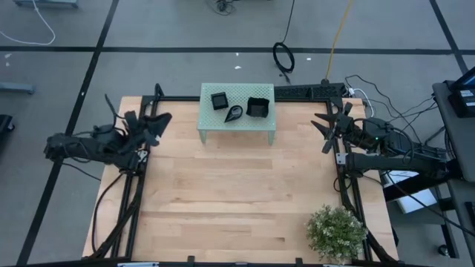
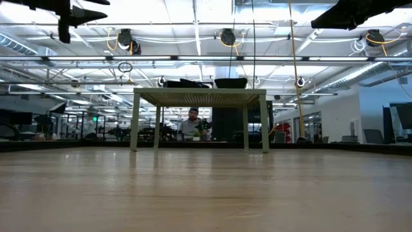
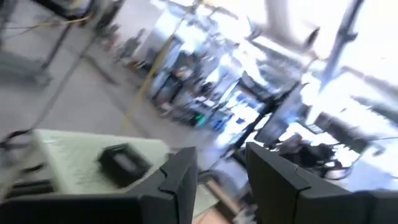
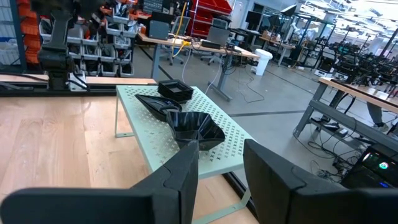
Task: Pick & Place Mini shaped plates
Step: Return to Home Position
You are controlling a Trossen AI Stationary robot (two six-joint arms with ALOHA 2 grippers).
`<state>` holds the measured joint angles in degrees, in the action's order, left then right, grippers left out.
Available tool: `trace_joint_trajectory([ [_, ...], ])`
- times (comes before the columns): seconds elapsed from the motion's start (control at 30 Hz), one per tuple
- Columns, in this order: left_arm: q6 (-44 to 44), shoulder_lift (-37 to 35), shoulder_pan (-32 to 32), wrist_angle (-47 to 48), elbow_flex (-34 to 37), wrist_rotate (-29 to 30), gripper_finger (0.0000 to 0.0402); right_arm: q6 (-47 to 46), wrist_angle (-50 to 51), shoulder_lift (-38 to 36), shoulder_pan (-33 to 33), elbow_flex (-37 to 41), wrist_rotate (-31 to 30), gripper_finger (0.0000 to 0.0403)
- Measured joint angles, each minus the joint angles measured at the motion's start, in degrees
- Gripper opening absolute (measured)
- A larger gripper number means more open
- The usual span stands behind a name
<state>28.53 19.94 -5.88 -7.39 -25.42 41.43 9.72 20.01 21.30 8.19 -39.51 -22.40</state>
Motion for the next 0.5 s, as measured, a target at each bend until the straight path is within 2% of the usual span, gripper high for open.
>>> trace_joint_trajectory([
  [0.1, -3.26, 0.00, -0.01, -12.09, 6.18, -4.55, 0.0140, 0.00, 0.02, -0.01, 0.00, 0.00, -0.01, 0.0116],
  [0.2, -4.08, -0.03, -0.02, -20.39, 11.10, -7.36, 0.0140, -0.01, 0.00, 0.00, 0.00, -0.01, 0.00, 0.0116],
  [0.33, -0.36, 0.00, -0.01, -24.21, 16.06, -7.37, 0.0140, 0.00, 0.02, 0.00, 0.00, 0.00, 0.00, 0.0116],
  [0.5, 4.58, 0.03, -0.01, -24.17, 19.64, -7.35, 0.0140, 0.05, 0.00, 0.00, 0.02, 0.00, 0.00, 0.0116],
])
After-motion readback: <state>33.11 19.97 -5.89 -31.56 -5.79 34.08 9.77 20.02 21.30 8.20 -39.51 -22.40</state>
